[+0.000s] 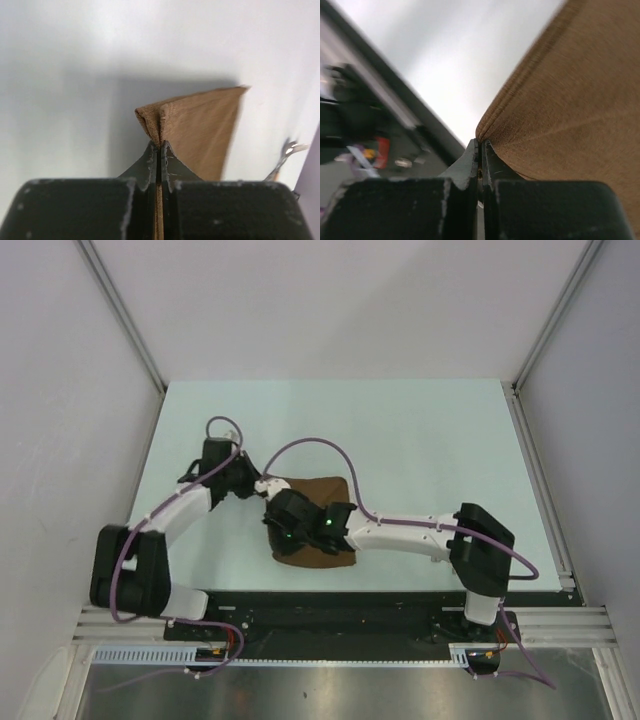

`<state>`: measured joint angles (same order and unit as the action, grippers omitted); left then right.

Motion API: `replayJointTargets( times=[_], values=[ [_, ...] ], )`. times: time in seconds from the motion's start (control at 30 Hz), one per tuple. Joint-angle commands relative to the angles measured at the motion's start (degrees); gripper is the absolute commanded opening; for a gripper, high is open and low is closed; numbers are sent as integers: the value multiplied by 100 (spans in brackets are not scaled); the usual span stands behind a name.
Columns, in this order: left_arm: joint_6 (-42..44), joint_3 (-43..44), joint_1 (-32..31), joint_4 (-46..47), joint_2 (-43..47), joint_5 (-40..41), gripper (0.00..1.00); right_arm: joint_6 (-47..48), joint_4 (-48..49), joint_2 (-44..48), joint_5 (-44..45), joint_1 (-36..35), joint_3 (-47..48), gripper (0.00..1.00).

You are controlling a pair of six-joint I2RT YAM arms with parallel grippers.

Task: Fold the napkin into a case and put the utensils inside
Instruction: Turn over the upper triangle folded napkin at the center of the board.

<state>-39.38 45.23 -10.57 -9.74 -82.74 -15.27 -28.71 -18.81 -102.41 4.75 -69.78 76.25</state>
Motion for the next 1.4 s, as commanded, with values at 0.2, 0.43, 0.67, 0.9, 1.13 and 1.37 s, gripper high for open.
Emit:
replayJointTargets(
  times=[0.2, 0.43, 0.67, 0.9, 1.13, 1.37],
  values=[
    [1124, 1460, 1593, -2005, 2507, 172, 0, -37, 1200, -983, -2361, -713, 2728, 0],
    [757, 1367, 1445, -1190, 2632, 130, 0, -530, 2661, -289, -3041, -345, 1291, 0],
    [414, 1076, -40, 321, 806, 612, 0, -1330, 4463, 423, -3524, 691, -1865, 0],
    [229, 1602, -1236, 1640, -1181, 1096, 0, -1567, 5343, 1047, -3552, 1633, -4177, 0],
    [193, 2437, -1869, 1580, -2325, 1105, 0, -1463, 4686, 1513, -3201, 2065, -5049, 0],
    [141, 3174, -2177, 1318, -2949, 1009, 19, -1313, 3249, 2075, -2543, 2424, -5191, 0]
  ],
)
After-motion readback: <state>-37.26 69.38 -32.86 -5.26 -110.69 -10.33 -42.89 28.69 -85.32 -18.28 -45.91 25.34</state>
